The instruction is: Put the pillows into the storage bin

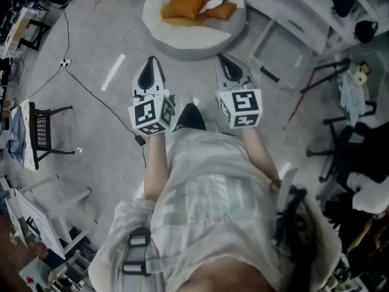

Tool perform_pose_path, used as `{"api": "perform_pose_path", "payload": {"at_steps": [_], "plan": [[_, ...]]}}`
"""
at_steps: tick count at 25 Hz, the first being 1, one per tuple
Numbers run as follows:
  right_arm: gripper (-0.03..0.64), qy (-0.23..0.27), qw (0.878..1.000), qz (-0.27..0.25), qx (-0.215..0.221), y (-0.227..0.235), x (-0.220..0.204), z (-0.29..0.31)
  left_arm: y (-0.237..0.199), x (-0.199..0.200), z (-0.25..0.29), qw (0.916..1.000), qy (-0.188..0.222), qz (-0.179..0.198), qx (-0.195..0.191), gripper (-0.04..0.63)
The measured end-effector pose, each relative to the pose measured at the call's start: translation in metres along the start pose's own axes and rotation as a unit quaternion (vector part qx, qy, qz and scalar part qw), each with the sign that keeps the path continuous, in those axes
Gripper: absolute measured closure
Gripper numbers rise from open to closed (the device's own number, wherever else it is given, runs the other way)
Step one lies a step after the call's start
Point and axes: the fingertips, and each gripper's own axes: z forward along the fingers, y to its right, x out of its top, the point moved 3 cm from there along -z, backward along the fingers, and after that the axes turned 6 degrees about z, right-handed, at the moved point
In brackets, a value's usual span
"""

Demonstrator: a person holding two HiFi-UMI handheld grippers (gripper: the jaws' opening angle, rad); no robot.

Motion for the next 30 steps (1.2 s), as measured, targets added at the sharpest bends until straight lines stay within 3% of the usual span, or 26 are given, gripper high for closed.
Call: {"api": "perform_pose_path", "payload": {"at_steps": [5,14,19,30], "plan": [[0.609,0.012,1.0,0.003,-0.015,0.02,0.006,0.008,-0.018,0.013,0.021,0.9992,0.029,-0.024,0.014,0.588],[0.609,0.044,0.998,-0.018,-0.035,0.046,0.035,0.074,-0.04,0.028,0.108,0.9968,0.071,-0.037,-0.008,0.588],[0.609,0.026,0.997,-0.022,-0.063,0.072,0.043,0.17,-0.077,0.03,0.212,0.995,0.072,-0.064,-0.028,0.588],[0.607,0.01,0.989,0.045,-0.144,0.101,0.084,0.349,-0.174,0.029,0.391,0.9917,0.048,-0.072,-0.095,0.588]]}}
